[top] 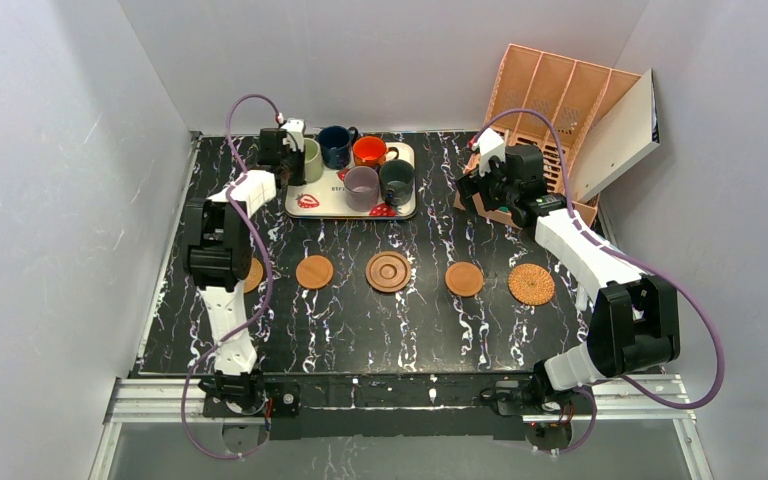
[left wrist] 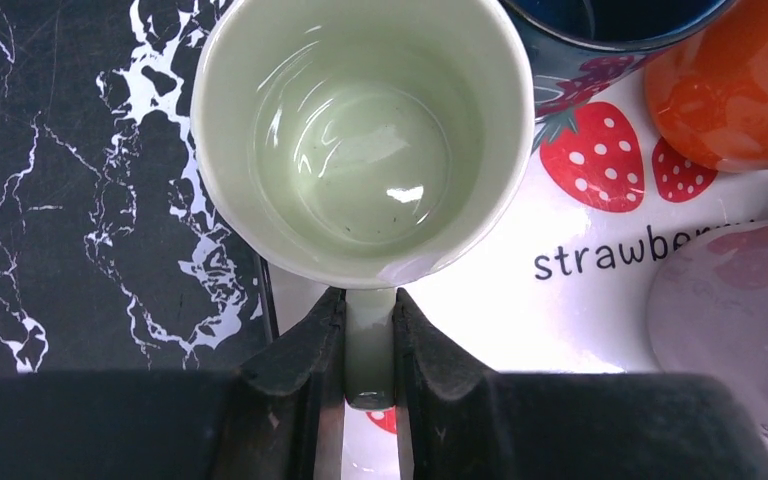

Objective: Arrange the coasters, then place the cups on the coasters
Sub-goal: Pick up the cup from the tray, then place the cup at the center of the board.

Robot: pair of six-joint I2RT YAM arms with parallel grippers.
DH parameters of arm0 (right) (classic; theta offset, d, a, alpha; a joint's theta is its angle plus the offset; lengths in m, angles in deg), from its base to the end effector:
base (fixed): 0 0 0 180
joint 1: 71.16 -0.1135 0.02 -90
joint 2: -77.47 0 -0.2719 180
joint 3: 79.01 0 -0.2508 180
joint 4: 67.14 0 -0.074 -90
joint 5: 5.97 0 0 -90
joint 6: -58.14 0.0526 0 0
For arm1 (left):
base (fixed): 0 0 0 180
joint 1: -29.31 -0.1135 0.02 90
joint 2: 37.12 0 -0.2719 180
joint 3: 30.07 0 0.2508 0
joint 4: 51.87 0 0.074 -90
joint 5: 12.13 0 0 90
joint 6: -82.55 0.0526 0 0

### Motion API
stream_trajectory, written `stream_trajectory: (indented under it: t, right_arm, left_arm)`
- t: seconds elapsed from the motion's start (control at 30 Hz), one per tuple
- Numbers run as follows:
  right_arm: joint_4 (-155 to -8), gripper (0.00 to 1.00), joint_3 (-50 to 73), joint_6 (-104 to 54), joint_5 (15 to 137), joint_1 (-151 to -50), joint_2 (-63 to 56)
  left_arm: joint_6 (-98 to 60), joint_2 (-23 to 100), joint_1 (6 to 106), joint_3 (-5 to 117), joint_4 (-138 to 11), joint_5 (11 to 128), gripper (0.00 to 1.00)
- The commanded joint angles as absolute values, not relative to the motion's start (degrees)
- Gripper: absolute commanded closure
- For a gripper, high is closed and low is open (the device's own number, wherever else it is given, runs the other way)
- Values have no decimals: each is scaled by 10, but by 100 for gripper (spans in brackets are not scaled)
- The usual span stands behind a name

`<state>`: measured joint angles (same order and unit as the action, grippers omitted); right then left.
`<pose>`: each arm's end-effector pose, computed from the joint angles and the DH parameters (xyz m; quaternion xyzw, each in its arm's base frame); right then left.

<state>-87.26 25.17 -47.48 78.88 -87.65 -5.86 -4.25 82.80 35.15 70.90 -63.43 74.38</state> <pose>0.3333 0.1036 0.2922 -0.2587 0.8149 0.0424 0.5170 0.4989 -0.0542 0.2035 0.0835 0.8639 -0.0379 0.4952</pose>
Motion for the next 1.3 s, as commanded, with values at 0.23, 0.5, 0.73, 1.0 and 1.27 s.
stream_trajectory:
  t: [0.23,0.5,0.73,1.0,1.27]
  right_arm:
    - [-866,1,240,-473,779,-868,-38]
    - [-850,1,244,-462,802,-859,-25]
    - [-832,1,252,-435,824,-827,-4]
    - [-829,1,254,-429,816,-808,10]
    - [-834,1,254,-428,808,-805,6]
  left_arm:
    - [-84,652,334,672,-639,727,100]
    - [-108,542,376,644,-683,694,100]
    - [-77,535,534,652,-746,769,100]
    - [-40,593,715,674,-779,854,100]
    - [-58,664,791,674,-754,863,100]
